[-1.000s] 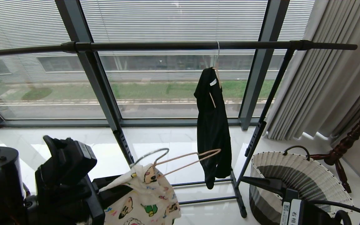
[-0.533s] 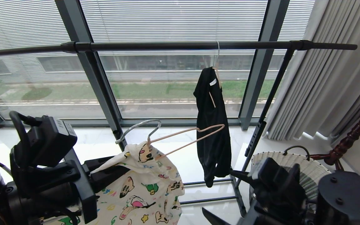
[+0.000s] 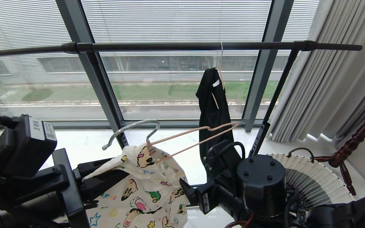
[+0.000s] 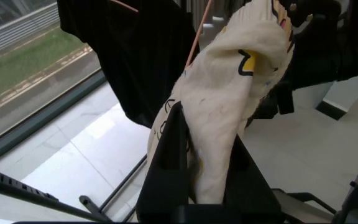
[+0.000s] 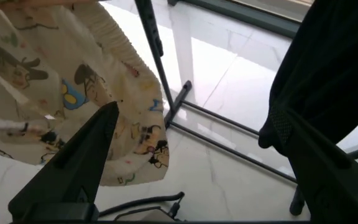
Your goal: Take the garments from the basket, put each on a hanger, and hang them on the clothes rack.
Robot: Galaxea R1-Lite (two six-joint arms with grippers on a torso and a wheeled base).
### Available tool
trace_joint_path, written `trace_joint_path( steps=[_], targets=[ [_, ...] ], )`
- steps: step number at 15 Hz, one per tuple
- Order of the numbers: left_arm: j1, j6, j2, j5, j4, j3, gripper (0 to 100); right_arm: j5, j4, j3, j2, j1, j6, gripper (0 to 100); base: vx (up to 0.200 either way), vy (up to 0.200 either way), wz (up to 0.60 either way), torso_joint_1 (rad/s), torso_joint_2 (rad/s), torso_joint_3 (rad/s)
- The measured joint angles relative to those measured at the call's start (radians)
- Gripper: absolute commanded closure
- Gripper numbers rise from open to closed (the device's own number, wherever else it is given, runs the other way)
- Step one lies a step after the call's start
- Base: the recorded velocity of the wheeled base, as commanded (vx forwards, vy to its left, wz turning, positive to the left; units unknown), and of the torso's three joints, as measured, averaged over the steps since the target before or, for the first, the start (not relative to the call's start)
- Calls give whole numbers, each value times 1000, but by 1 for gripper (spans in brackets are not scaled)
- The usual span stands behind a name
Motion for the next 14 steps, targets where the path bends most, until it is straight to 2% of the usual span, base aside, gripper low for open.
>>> trace_joint_path(
  steps=[4, 8, 10, 11, 14],
  targets=[
    [-10, 0, 0, 1, 0, -12, 100, -7, 0, -18, 51, 36, -4, 0, 0, 0, 0, 0, 0, 0],
    [-11, -1, 0, 3, 0, -17, 100, -145, -1, -19, 103, 49, -44, 0, 0, 0, 0, 0, 0, 0],
    [-9, -1, 2, 34, 0, -17, 100, -157, -2, -12, 115, 27, -84, 0, 0, 0, 0, 0, 0, 0],
    [-9, -2, 4, 79, 0, -16, 100, -158, -6, -1, 114, 0, -114, 0, 0, 0, 0, 0, 0, 0],
    [-4, -4, 11, 123, -1, -8, 100, -158, -86, 61, 94, -81, -196, 0, 0, 0, 0, 0, 0, 0]
  ],
)
